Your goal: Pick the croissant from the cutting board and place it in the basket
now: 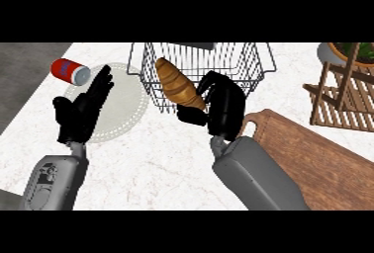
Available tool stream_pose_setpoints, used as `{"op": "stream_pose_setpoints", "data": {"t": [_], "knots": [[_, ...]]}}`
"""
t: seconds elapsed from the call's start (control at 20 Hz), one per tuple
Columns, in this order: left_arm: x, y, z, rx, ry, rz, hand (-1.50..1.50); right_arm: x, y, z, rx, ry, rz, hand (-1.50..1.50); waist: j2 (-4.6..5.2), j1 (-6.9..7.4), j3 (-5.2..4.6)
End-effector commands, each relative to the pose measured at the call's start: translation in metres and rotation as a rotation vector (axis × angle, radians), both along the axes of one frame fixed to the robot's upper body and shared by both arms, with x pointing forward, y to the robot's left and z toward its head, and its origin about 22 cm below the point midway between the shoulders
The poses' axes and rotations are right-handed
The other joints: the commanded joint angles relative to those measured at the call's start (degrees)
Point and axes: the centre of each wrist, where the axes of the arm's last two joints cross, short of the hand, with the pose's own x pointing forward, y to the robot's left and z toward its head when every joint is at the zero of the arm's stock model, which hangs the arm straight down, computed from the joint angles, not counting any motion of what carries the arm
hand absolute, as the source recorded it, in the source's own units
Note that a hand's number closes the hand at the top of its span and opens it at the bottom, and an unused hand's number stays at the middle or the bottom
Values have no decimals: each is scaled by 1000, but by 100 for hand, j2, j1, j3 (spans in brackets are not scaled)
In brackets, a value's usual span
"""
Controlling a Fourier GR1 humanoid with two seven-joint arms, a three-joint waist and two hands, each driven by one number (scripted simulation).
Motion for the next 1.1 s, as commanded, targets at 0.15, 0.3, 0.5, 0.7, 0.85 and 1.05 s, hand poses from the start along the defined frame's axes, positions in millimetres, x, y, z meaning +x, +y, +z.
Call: {"op": "stream_pose_setpoints", "data": {"t": [0.15,0.3,0.5,0.7,0.85,1.05], "knots": [[5,-6,3,2,5,-1,0,25,26,38,79,-55,-126,150,-36,-87,-14],[7,-2,5,4,0,17,0,39,31,64,119,-115,-179,150,-30,-108,-15],[6,0,0,6,2,31,0,54,39,81,100,-133,-241,150,-14,-132,-26],[8,-1,0,8,15,36,0,71,44,100,63,-112,-309,150,-12,-214,-27],[10,0,5,6,-1,45,0,82,46,109,41,-84,-365,150,-6,-222,-23],[14,4,7,-3,15,58,0,94,53,126,-12,-59,-425,150,13,-351,-20]]}}
